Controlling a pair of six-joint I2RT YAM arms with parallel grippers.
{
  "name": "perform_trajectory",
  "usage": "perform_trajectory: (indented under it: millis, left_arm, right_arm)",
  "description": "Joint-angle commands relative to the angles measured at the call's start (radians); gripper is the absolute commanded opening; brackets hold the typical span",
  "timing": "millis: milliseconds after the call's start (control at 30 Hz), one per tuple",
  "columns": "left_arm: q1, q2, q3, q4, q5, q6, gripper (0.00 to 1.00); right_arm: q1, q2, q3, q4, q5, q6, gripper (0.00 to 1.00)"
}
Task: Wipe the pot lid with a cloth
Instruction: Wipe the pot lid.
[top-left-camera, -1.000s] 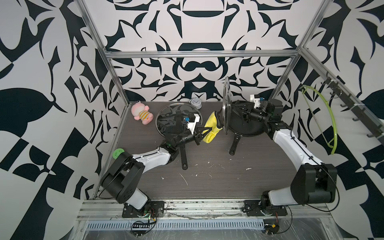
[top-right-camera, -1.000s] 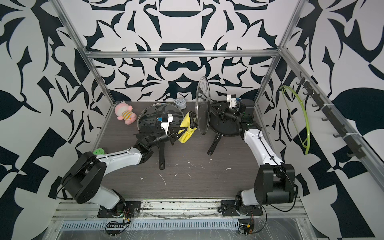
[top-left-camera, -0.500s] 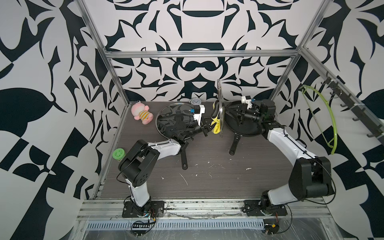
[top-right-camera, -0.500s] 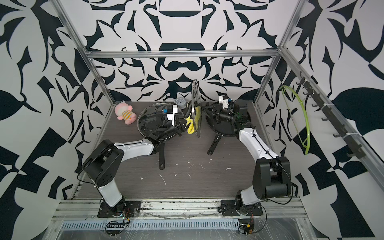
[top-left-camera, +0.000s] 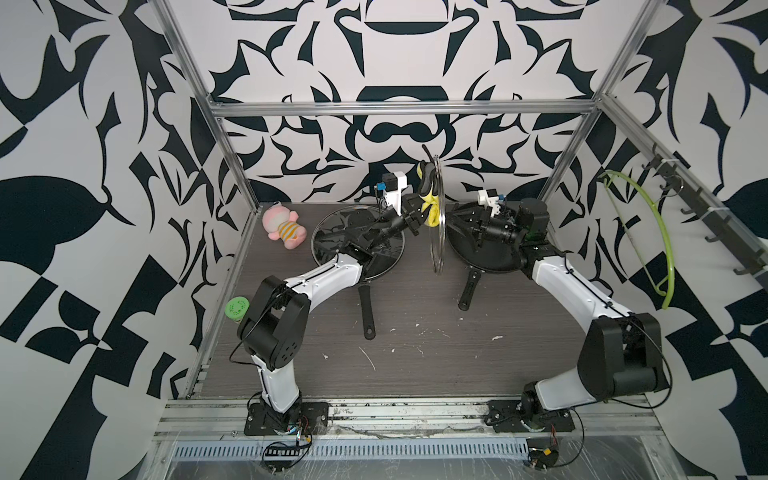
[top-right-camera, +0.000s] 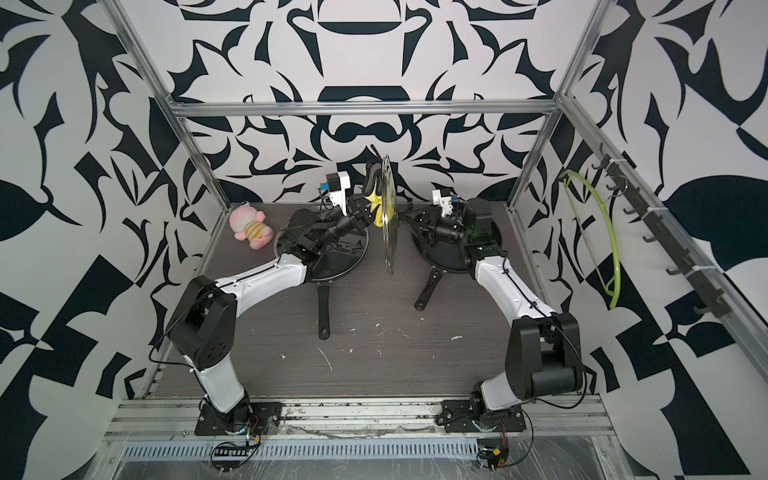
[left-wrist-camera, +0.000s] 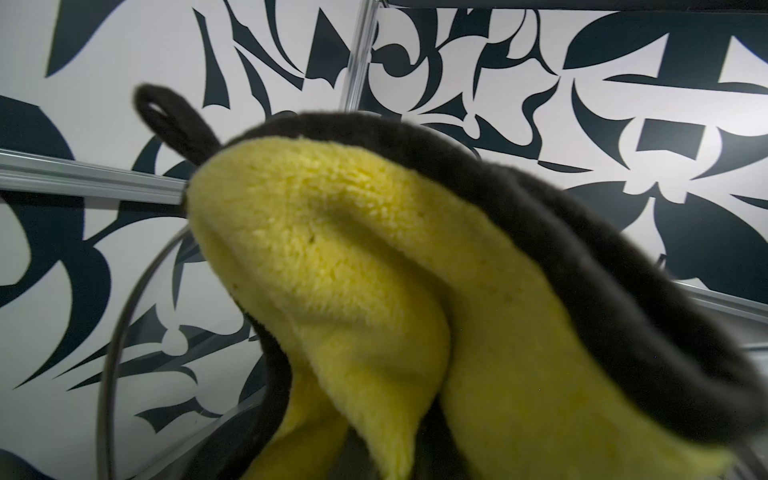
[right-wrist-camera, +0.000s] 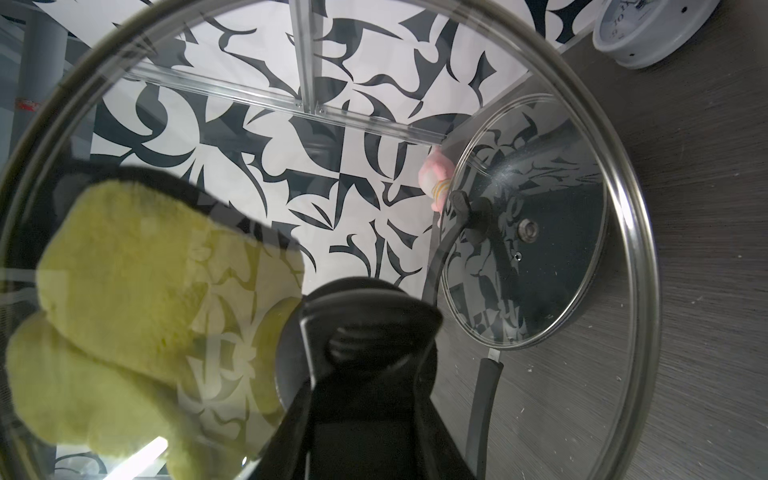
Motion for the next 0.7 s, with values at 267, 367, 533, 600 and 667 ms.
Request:
perform_trajectory:
  millis: [267, 367, 533, 600, 667]
  left_arm:
    - [0.025, 0.13, 0.151, -0.188, -0.056, 0.027, 0.0]
    - [0.026, 0.146, 0.14, -0.189, -0.066, 0.022, 0.0]
    - [0.027, 0.169, 0.115, -0.172, -0.076, -0.002, 0.0]
    - [0.026, 0.178, 0.104, -0.159, -0.078, -0.011, 0.0]
    - [0.026, 0.179, 0.087, -0.142, -0.078, -0.015, 0.0]
  right_arm:
    - [0.065, -0.092, 0.02, 0.337, -0.101, 0.049, 0.0]
    - [0.065, -0.091, 0.029, 0.353, -0.1, 0.068, 0.0]
    - [0.065, -0.087, 0.052, 0.356, -0.09, 0.074, 0.0]
    - [0.066, -0.08, 0.065, 0.364, -0.086, 0.079, 0.0]
    - [0.065, -0.073, 0.078, 0.375, -0.082, 0.09, 0.0]
